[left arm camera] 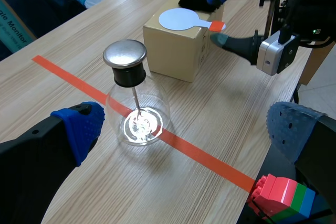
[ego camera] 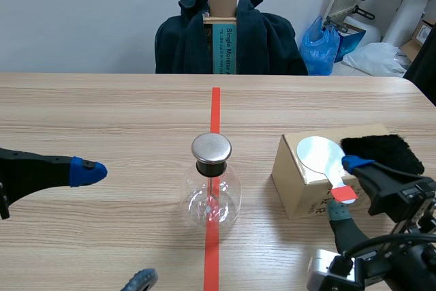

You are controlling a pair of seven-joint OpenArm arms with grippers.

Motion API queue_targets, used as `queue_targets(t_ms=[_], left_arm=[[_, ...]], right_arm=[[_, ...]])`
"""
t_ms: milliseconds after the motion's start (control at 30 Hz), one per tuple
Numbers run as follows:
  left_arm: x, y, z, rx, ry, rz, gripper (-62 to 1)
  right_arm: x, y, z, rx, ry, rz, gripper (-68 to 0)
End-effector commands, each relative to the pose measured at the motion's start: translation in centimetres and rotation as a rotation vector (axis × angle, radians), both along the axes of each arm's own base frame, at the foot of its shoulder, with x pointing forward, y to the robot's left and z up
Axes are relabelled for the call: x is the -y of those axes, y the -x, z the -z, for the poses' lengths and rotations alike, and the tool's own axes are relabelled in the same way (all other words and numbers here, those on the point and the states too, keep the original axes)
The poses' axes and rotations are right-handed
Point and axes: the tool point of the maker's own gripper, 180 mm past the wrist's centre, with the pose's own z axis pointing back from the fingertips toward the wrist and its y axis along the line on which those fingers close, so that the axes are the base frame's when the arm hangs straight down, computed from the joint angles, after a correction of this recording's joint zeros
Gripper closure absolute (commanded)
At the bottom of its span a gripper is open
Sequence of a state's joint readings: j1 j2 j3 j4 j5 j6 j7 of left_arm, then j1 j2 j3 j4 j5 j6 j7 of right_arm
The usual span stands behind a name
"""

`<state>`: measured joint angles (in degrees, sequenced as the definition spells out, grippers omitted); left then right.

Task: Do the electroscope experiment.
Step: 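Put the plate down on the right, then return to the home posture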

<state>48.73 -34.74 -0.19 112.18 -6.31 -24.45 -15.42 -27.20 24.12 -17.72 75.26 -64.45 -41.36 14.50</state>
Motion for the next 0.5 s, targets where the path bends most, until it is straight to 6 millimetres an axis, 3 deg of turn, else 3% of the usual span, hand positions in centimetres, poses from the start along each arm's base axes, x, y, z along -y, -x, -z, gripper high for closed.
queue_targets(t_ms=[0,100,300,467], left_arm=[[0.5,-0.1,-1.1,0.022,0.038,0.003,-62.3],[0.4,-0.2,-1.2,0.019,0.049,-0.003,-62.3],[0.4,-0.3,-1.7,0.014,0.082,-0.015,-62.3],[0.4,-0.4,-1.7,0.015,0.084,-0.017,-62.3]], right_arm=[[-0.2,-0.6,-1.9,0.085,-0.023,0.000,-61.1],[-0.1,-0.6,-1.9,0.085,-0.022,0.002,-65.3],[0.6,-0.6,-1.7,0.072,-0.038,0.042,-65.3],[1.2,1.8,-0.5,-0.004,-0.047,0.022,-65.3]])
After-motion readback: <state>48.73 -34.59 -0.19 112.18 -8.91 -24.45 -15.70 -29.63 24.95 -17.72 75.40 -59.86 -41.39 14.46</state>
